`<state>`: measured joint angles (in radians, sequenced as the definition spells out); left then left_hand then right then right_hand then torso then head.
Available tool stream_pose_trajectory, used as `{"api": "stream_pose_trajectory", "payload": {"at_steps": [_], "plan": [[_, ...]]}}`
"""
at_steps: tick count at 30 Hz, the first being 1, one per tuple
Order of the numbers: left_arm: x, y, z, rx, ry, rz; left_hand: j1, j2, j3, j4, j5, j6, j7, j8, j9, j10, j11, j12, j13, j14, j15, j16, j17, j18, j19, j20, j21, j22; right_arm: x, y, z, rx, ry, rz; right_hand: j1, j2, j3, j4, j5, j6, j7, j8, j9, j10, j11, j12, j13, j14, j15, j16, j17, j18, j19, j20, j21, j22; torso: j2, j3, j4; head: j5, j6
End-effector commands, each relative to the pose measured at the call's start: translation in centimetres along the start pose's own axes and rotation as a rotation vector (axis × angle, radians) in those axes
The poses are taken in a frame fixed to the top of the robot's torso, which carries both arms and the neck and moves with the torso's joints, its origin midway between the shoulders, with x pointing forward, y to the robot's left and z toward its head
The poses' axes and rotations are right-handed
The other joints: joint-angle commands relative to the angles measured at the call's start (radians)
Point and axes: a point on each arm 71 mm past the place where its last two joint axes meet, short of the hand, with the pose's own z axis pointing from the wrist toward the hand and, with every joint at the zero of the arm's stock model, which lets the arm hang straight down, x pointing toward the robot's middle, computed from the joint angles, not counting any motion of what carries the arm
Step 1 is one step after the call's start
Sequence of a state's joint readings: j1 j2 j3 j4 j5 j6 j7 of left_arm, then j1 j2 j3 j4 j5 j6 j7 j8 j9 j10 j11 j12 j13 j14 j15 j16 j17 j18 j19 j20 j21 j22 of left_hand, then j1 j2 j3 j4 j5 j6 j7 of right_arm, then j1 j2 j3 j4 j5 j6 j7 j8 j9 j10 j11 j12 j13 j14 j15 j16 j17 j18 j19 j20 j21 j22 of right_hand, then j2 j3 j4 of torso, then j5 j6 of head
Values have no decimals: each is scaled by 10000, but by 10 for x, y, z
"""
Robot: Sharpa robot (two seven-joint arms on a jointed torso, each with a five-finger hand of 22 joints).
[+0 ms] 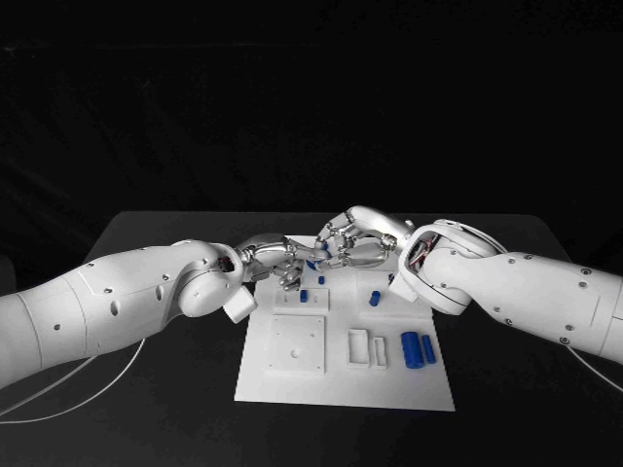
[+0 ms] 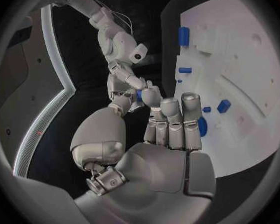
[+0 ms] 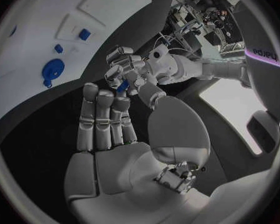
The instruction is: Assemble the parts on the task board
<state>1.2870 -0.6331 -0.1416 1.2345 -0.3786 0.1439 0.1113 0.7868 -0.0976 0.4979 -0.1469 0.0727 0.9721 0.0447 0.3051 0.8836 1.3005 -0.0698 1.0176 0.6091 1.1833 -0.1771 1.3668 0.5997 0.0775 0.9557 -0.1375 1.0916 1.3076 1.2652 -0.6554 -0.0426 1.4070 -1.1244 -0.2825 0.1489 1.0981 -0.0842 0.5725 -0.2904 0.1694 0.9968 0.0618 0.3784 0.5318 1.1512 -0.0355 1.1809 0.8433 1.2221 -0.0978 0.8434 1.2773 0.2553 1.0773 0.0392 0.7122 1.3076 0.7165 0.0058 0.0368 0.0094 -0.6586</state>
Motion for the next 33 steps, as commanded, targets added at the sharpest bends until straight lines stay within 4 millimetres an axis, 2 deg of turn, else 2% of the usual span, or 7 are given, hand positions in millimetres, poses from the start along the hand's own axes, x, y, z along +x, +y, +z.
{"api": "stream_pose_trajectory", "payload": {"at_steps": [1, 8, 14, 15, 16, 19, 33], "plan": [[2, 0, 0, 18, 300, 45, 0, -110, -3, 93, -72, 73, 12, -16, -24, -45, 15, 70, 16, -38, 26, 32, 10, -6, -53, -1257, -45, 116, -2, -1, 0, 113, -150, 7, 12, 84, 67, -17, -45, 744, 88, 25, 581, 50, -37, 58, 15, 50, 6, 37, 9, 63, 39, -59, 42, 175, -2, 4, -4, -11, 0], [2, 0, -1, 161, 217, -302, 72, 97, 97, 123, -53, 90, 8, -15, -106, -52, 11, 76, 13, -51, 20, 37, 16, 9, -63, -1264, -45, 124, -2, -2, 0, 151, -117, -7, 12, 83, 67, -17, -46, 744, 88, 25, 581, 50, -37, 58, 15, 50, 6, 37, 9, 63, 39, -59, 42, 175, 2, -2, -2, -22, -4], [0, 0, -1, 210, 85, -489, 465, 830, 274, -108, -63, -36, 58, -90, -234, -70, 57, 87, 14, -81, 59, 47, 28, 4, -104, -1248, -20, 154, -1, -1, 0, 128, -72, 7, 13, 84, 67, -17, -46, 744, 88, 25, 581, 50, -37, 58, 15, 50, 6, 37, 9, 59, 39, -59, 42, 175, 4, -2, -1, -24, -9], [0, 0, -1, 215, 80, -512, 522, 926, 281, -163, -71, -66, 71, -109, -260, -76, 70, 87, 14, -89, 71, 48, 30, -1, -115, -1240, -14, 161, -1, -1, 0, 119, -62, 11, -19, -55, 232, 190, -46, 956, 105, 98, 507, 87, 0, 127, 56, 64, 37, 188, -216, -200, 23, -390, 212, -70, 3, -4, -2, -23, -11], [0, 0, -1, 225, 51, -534, 601, 1055, 286, -250, -84, -120, 89, -144, -300, -80, 96, 91, 15, -98, 89, 51, 33, -10, -129, -1228, -3, 169, -1, -1, 0, 115, -53, 14, -63, -202, 570, 342, -230, 1016, 74, 35, 311, 150, -71, 211, 128, 94, 30, 474, -576, -635, 49, -935, 568, -477, 2, -2, -2, -20, -15], [0, 0, -1, 245, 36, -569, 706, 1311, 281, -381, -81, -290, 154, -277, -423, -90, 147, 95, 15, -112, 144, 55, 39, -24, -158, -1198, 10, 176, 0, 0, 0, 112, -26, 22, -137, -89, 621, -7, -331, 897, 44, -38, 333, 174, -83, 151, 138, 89, -55, 485, -531, -575, 82, -926, 608, -471, 4, -6, 2, -18, -25], [0, 0, -1, 242, 14, -722, 737, 1715, 182, -546, -90, -366, 244, -491, -787, -113, 236, 111, 10, -137, 230, 63, 51, -20, -219, -1112, 32, 170, 1, 1, 0, 104, 20, 27, -189, -78, 645, -34, -329, 869, 38, -21, 419, 211, -94, 101, 158, 89, -95, 475, -492, -518, 89, -888, 612, -478, 6, 3, -2, -12, -31]]}}
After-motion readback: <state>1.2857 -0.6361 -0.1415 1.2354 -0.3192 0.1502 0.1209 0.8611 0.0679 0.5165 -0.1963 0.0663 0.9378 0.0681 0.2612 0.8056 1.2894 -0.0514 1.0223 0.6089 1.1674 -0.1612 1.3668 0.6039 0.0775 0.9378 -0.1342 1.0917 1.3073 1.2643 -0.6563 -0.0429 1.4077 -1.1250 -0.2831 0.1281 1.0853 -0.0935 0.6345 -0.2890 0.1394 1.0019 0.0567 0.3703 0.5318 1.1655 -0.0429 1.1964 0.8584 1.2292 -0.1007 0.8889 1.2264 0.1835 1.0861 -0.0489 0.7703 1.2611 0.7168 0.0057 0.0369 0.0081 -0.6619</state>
